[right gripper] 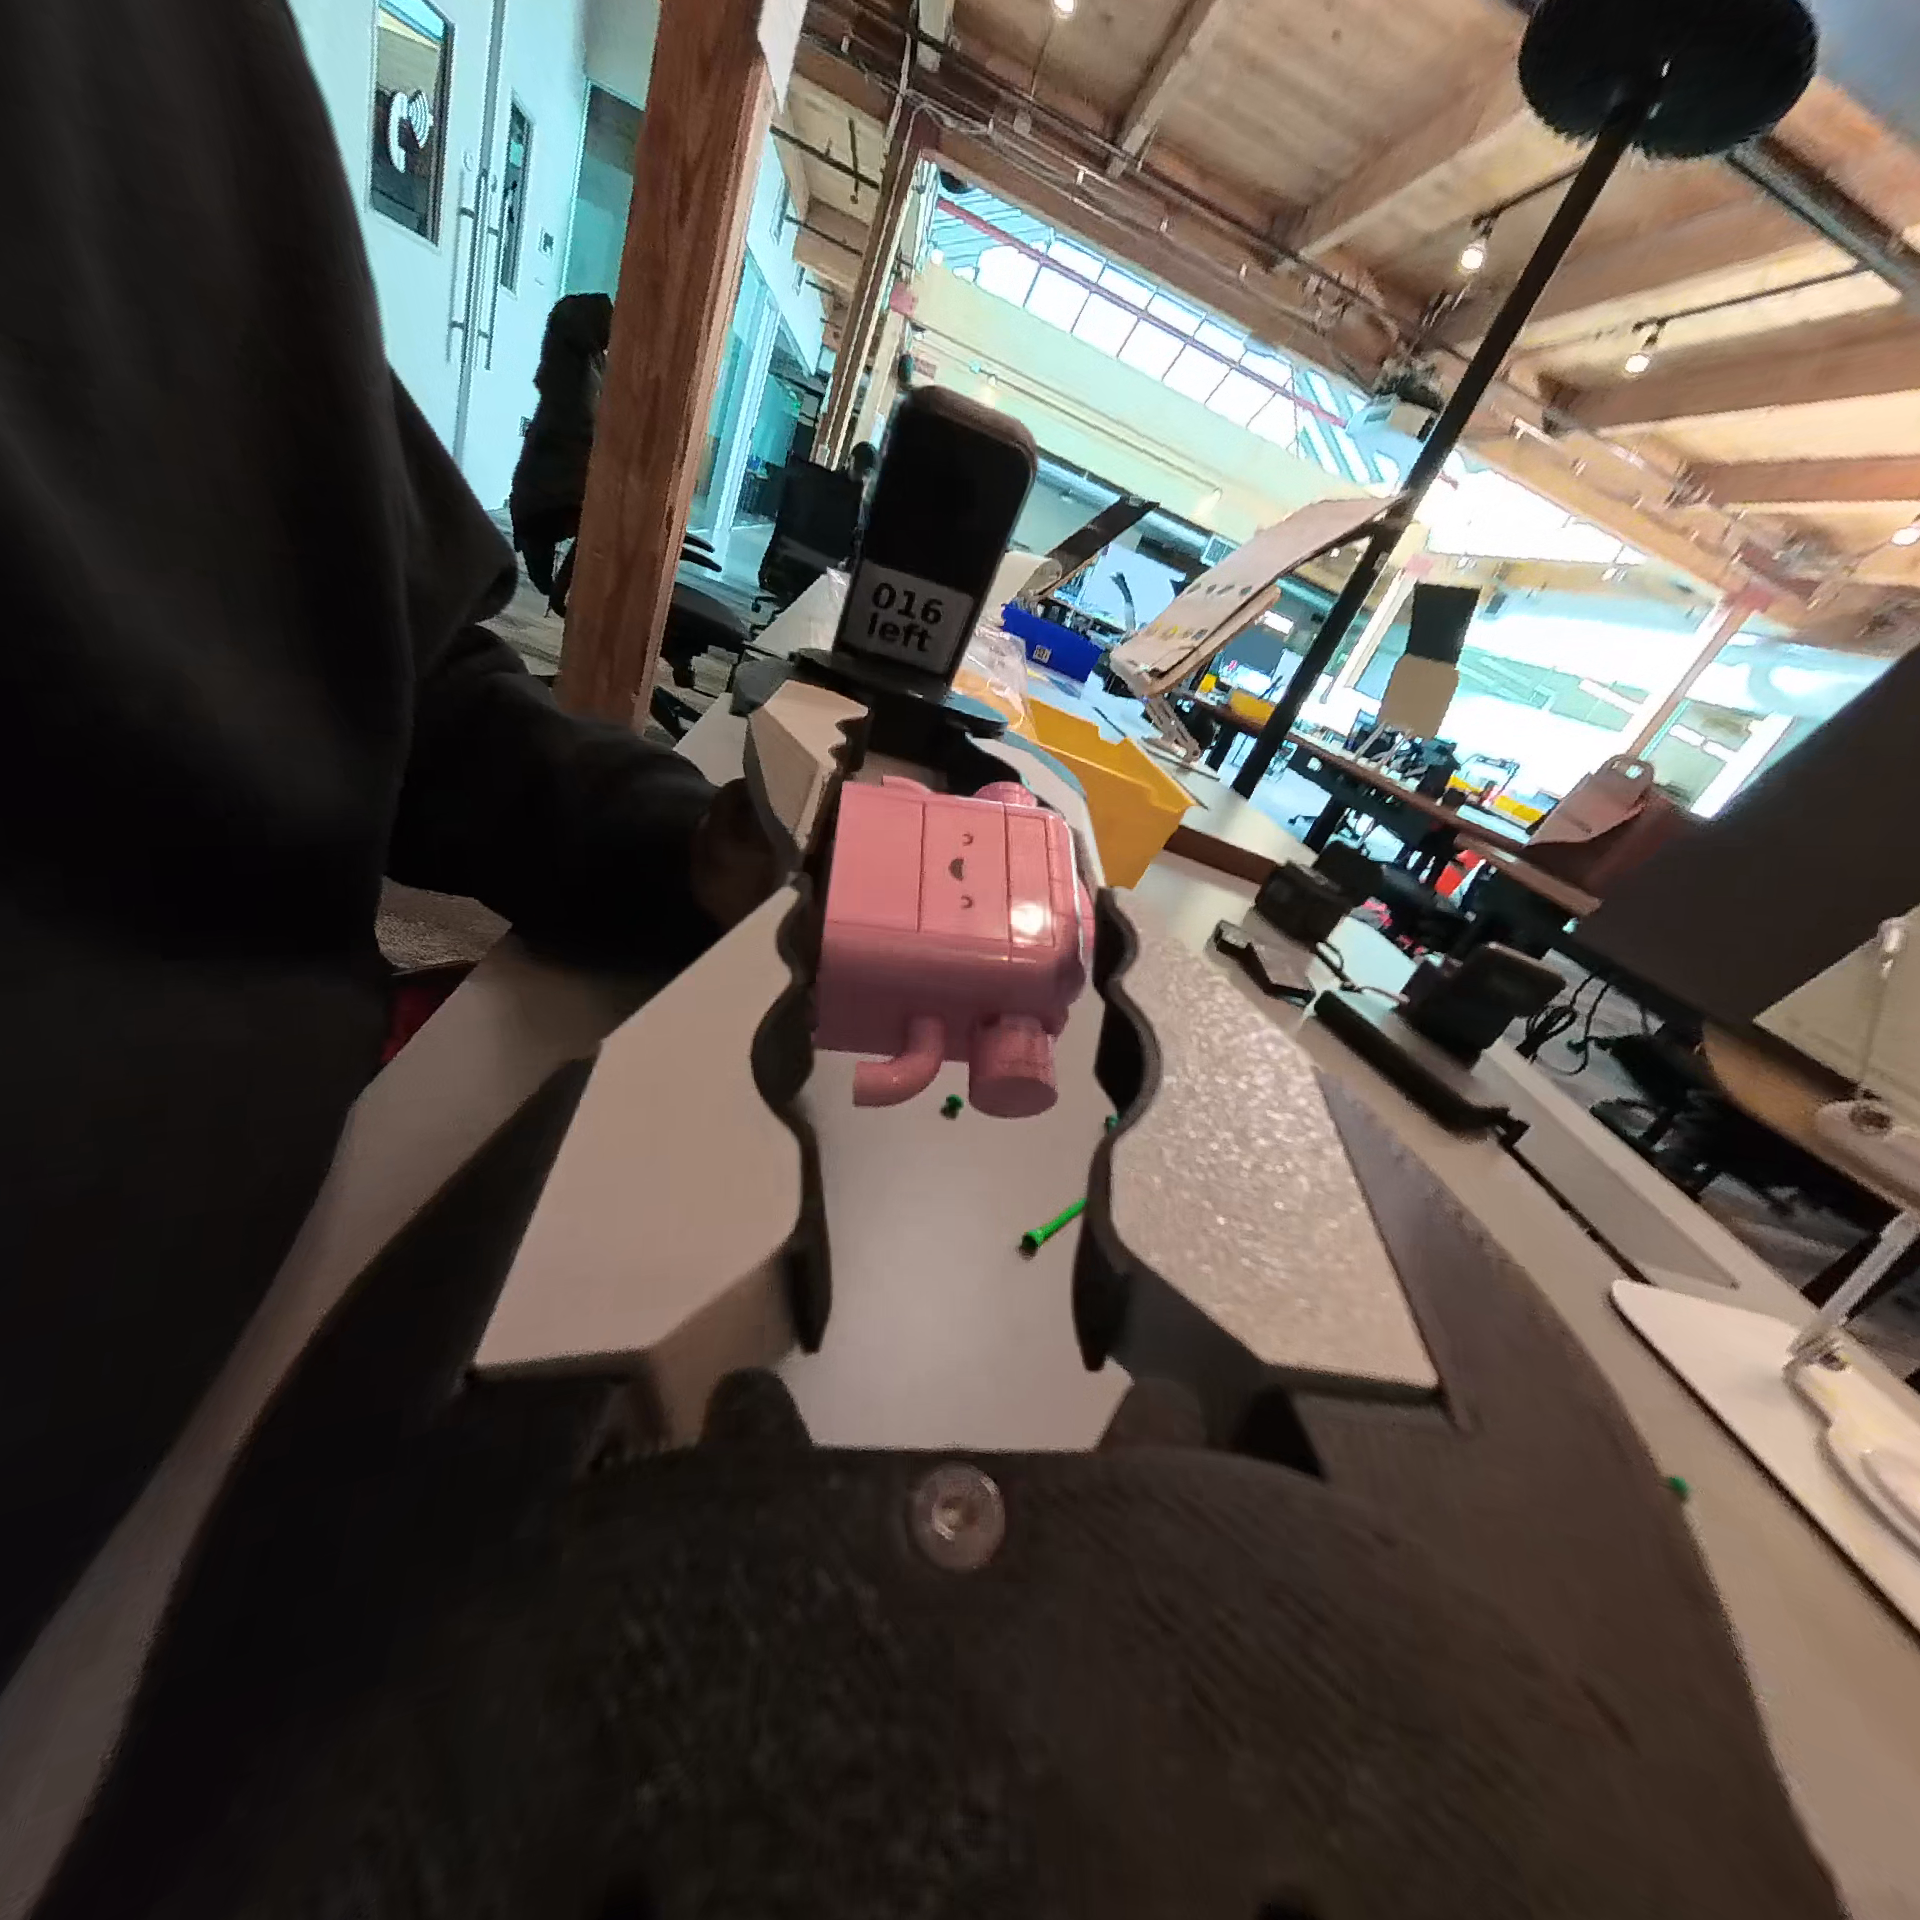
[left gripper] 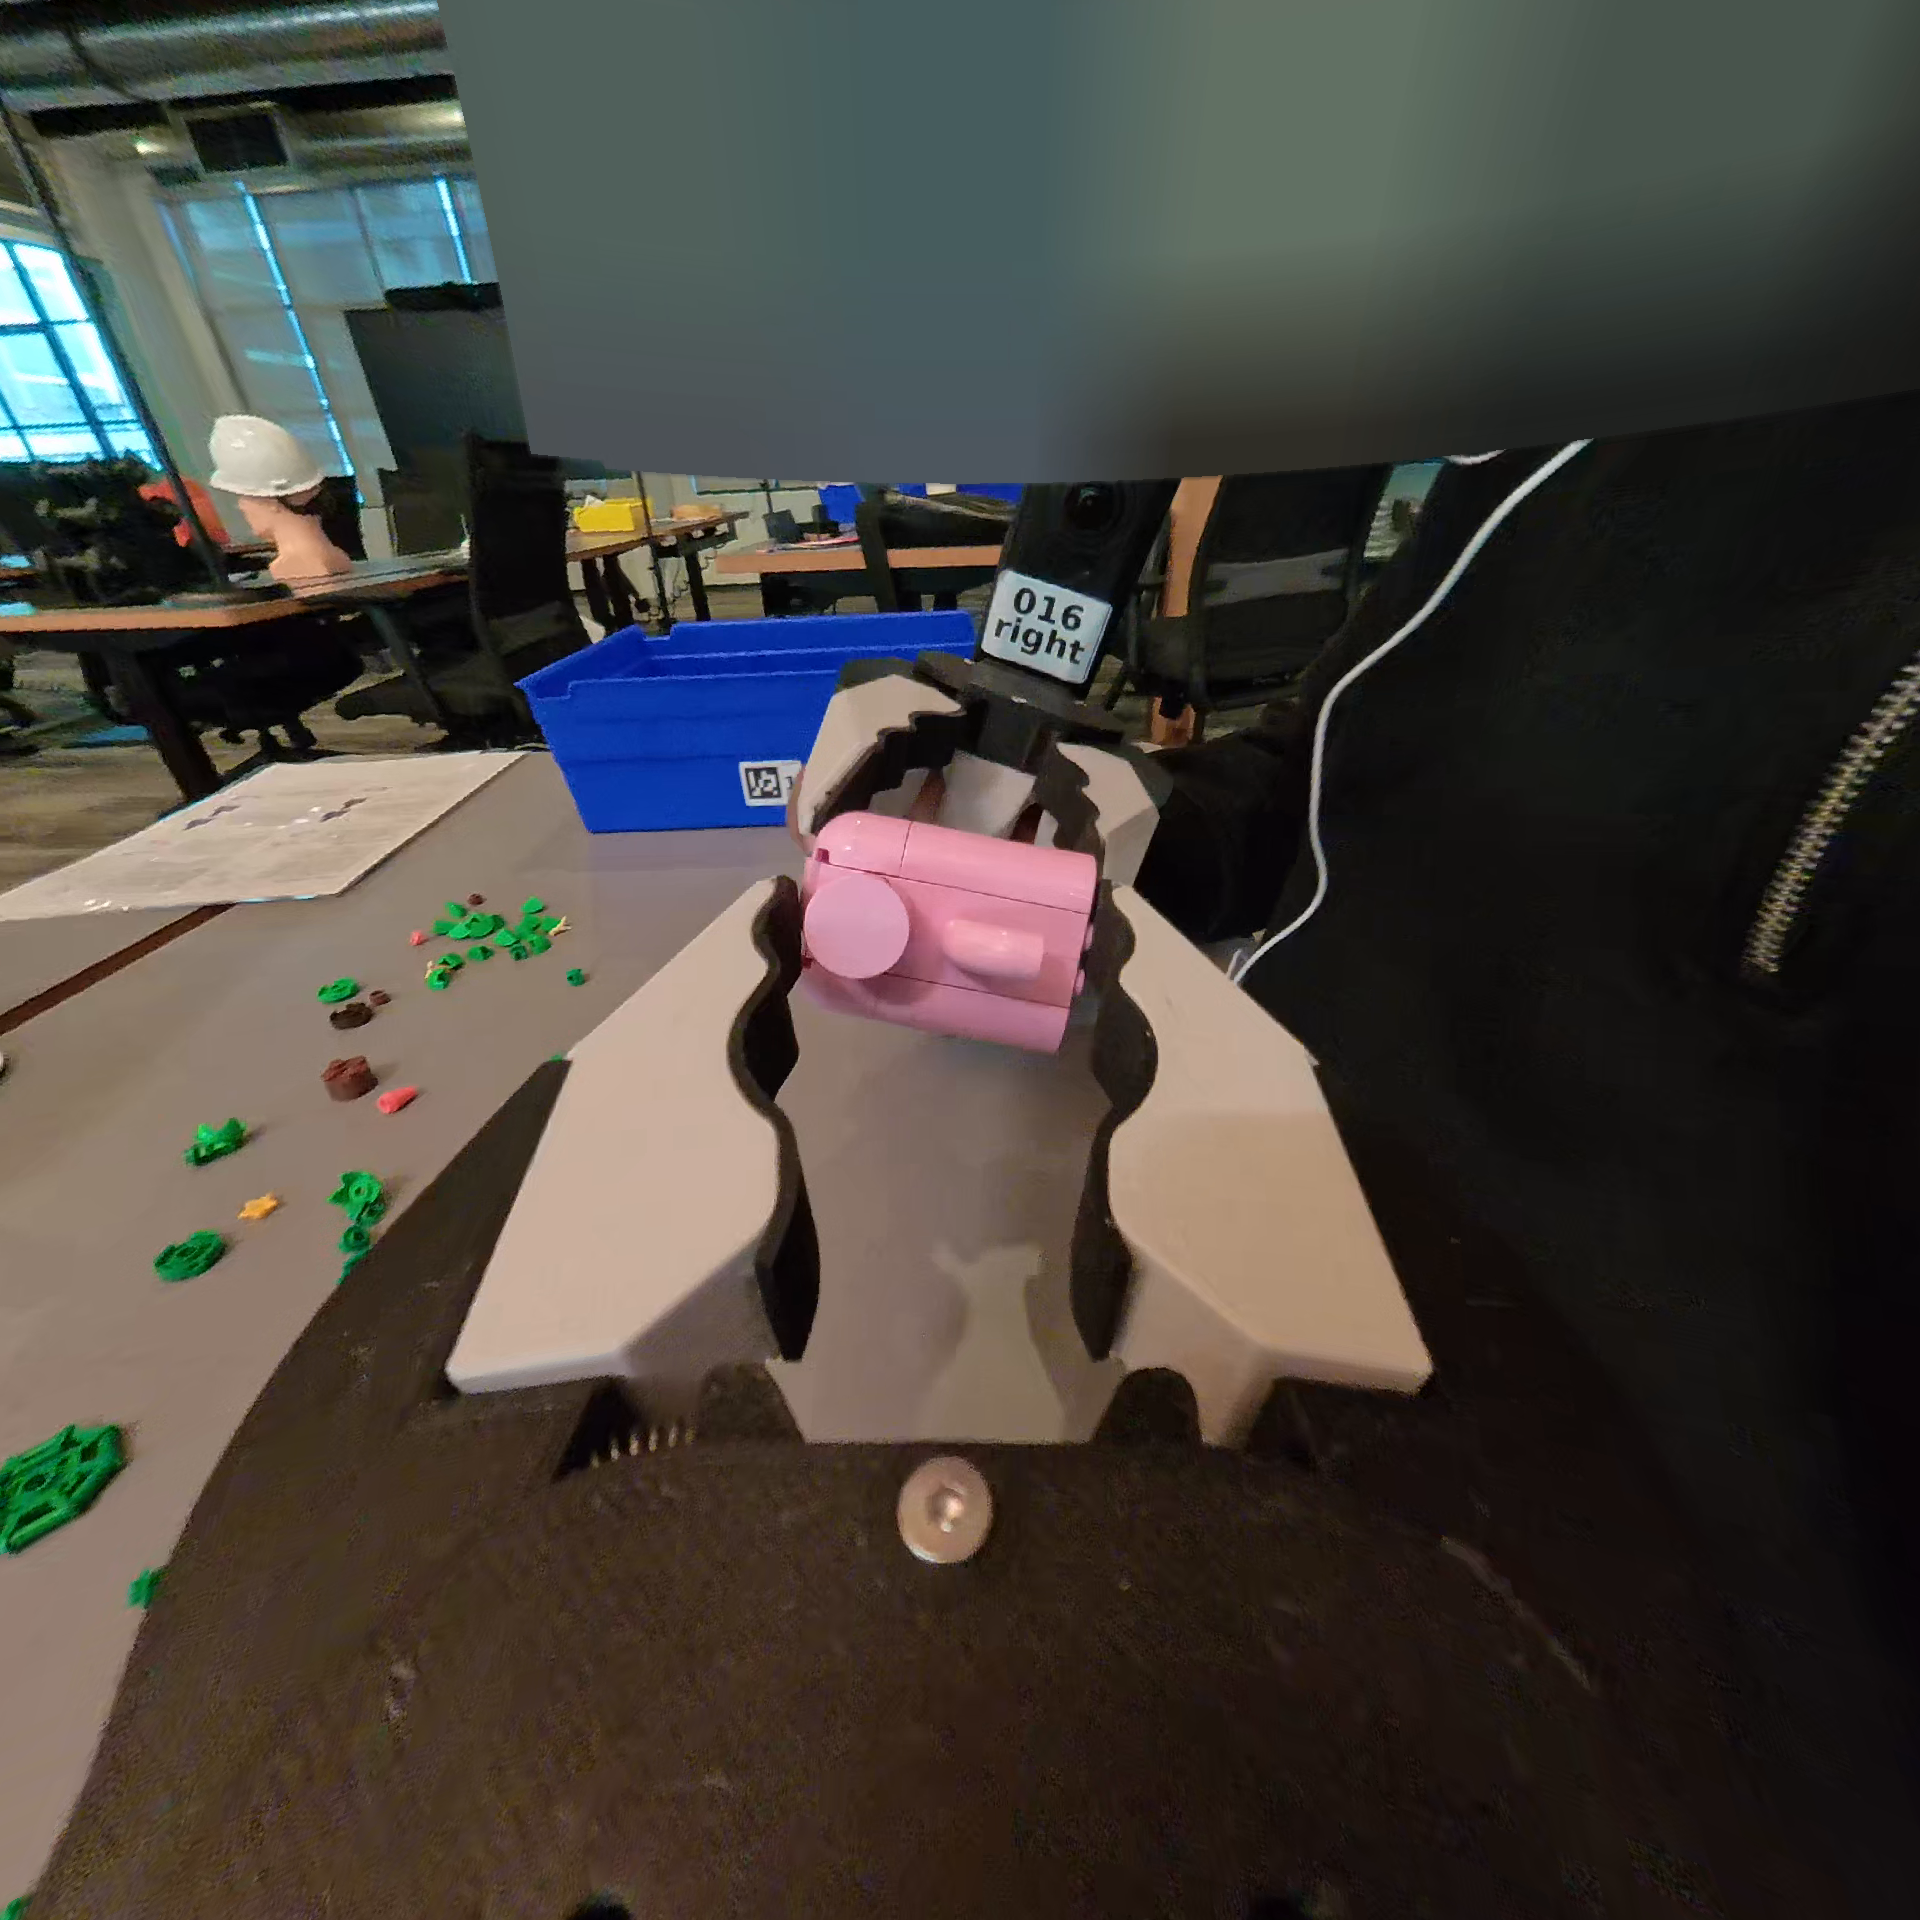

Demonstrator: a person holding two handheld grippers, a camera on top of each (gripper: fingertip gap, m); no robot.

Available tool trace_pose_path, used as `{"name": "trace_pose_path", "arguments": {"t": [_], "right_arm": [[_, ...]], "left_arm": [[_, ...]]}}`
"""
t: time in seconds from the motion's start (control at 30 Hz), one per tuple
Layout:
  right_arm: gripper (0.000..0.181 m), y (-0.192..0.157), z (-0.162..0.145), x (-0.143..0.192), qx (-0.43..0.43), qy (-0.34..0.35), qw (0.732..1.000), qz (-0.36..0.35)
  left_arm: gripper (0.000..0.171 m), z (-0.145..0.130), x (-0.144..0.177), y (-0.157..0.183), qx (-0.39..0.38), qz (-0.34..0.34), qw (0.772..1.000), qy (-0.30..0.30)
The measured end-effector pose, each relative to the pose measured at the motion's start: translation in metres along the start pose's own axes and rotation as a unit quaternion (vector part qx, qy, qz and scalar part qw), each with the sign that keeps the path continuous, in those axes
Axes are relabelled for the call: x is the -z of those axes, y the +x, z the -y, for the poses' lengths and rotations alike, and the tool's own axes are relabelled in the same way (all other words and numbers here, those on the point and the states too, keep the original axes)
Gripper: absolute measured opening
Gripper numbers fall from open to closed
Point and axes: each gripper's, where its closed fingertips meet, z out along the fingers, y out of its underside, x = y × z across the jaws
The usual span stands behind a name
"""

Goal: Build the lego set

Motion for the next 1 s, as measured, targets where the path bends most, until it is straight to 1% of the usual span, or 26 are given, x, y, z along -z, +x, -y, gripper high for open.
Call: {"name": "trace_pose_path", "arguments": {"t": [0.1,0.27,0.37,0.5,0.77,0.87,1.0], "right_arm": [[0.053,-0.004,0.000,0.000,0.005,0.000,1.000,0.004],[0.060,-0.004,-0.003,-0.001,-0.020,-0.004,1.000,0.013],[0.056,-0.006,-0.003,-0.001,-0.030,0.000,0.999,0.021],[0.056,-0.006,-0.002,-0.001,-0.039,-0.005,0.999,0.024],[0.055,-0.008,-0.007,0.000,-0.035,-0.044,0.998,0.031],[0.055,-0.009,-0.012,0.001,-0.032,-0.067,0.996,0.039],[0.055,-0.010,-0.017,0.001,-0.025,-0.091,0.995,0.041]], "left_arm": [[0.051,0.003,-0.001,0.005,-0.011,-0.006,1.000,0.008],[0.050,0.004,-0.001,0.007,-0.017,-0.010,1.000,0.010],[0.050,0.004,-0.001,0.007,-0.020,-0.008,1.000,0.011],[0.050,0.004,-0.001,0.007,-0.023,-0.007,1.000,0.010],[0.051,0.000,-0.002,0.008,-0.018,-0.009,1.000,-0.001],[0.051,-0.007,-0.002,0.008,-0.021,-0.010,1.000,-0.019],[0.051,-0.010,-0.002,0.007,-0.019,-0.009,0.999,-0.029]]}}
